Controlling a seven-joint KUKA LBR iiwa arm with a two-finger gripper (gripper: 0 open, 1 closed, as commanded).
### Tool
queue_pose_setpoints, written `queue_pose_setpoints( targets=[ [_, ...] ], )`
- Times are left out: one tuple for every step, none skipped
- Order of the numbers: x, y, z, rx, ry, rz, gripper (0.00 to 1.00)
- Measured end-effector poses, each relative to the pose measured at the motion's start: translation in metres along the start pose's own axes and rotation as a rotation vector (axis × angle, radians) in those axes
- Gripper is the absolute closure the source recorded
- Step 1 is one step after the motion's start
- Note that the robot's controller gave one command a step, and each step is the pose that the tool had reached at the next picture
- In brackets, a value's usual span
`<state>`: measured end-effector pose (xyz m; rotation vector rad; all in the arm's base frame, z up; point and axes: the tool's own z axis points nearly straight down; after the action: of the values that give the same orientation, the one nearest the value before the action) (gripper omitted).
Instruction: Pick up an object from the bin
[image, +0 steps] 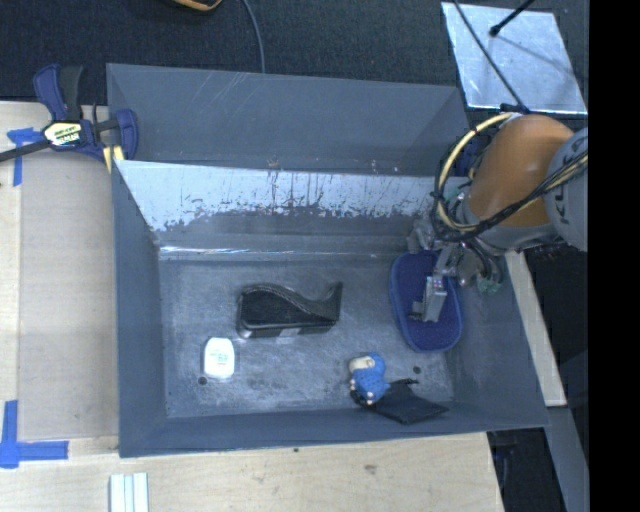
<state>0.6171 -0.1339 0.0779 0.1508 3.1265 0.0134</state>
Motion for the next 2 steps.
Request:
queue_pose_setpoints(
  targets=[
    [-0.001, 0.001, -0.003, 0.002, -0.004, -0.003, 1.0],
    [0.007, -0.003, -0.055, 0.009, -0.003, -0.001, 1.0]
  ],
)
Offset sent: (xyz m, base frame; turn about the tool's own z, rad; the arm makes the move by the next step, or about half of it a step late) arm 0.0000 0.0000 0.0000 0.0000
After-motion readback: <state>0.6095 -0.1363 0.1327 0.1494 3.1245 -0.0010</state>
